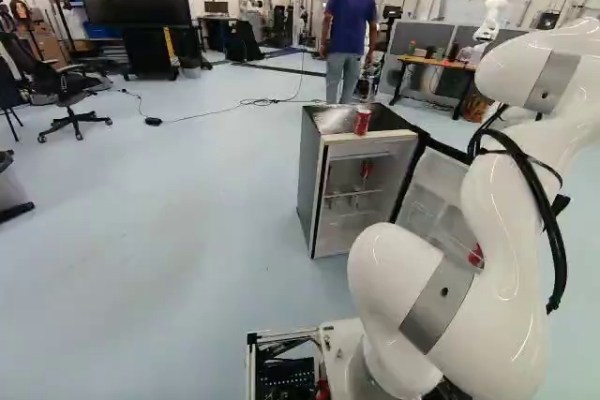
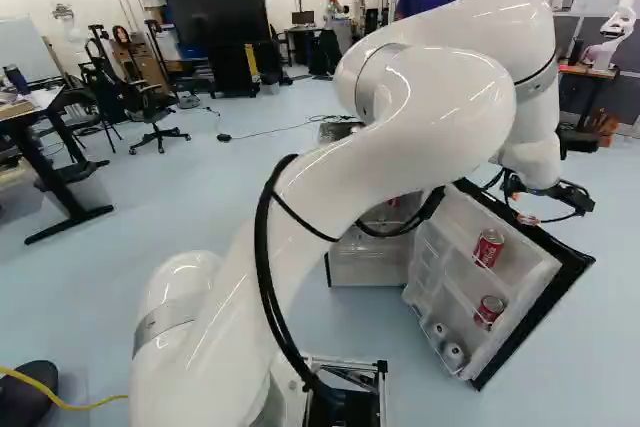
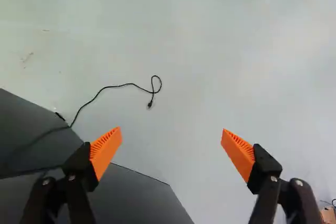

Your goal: Grab a drink from the fridge

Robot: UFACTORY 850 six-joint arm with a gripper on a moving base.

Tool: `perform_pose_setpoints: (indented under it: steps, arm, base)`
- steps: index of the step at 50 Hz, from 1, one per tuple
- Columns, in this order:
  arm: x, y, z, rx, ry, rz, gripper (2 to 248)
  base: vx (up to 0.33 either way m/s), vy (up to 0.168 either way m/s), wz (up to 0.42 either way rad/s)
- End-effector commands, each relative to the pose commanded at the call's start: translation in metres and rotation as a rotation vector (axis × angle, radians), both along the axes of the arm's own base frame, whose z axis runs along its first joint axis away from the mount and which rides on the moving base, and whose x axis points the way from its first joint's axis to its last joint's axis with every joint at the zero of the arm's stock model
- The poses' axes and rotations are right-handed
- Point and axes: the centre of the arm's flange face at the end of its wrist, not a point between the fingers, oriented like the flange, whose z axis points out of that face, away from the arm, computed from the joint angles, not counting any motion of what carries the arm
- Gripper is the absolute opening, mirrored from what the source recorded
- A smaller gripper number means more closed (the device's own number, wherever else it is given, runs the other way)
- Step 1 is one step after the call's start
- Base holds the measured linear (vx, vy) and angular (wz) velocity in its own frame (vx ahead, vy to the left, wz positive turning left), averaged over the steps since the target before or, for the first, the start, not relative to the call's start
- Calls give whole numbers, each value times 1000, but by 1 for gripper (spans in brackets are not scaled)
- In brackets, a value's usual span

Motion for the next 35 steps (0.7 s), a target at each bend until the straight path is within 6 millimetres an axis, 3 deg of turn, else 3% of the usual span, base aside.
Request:
perform_pose_setpoints:
  steps: [35]
  arm:
    - [-12, 18, -3, 71, 56, -6, 247]
  base:
    - [0, 0, 0]
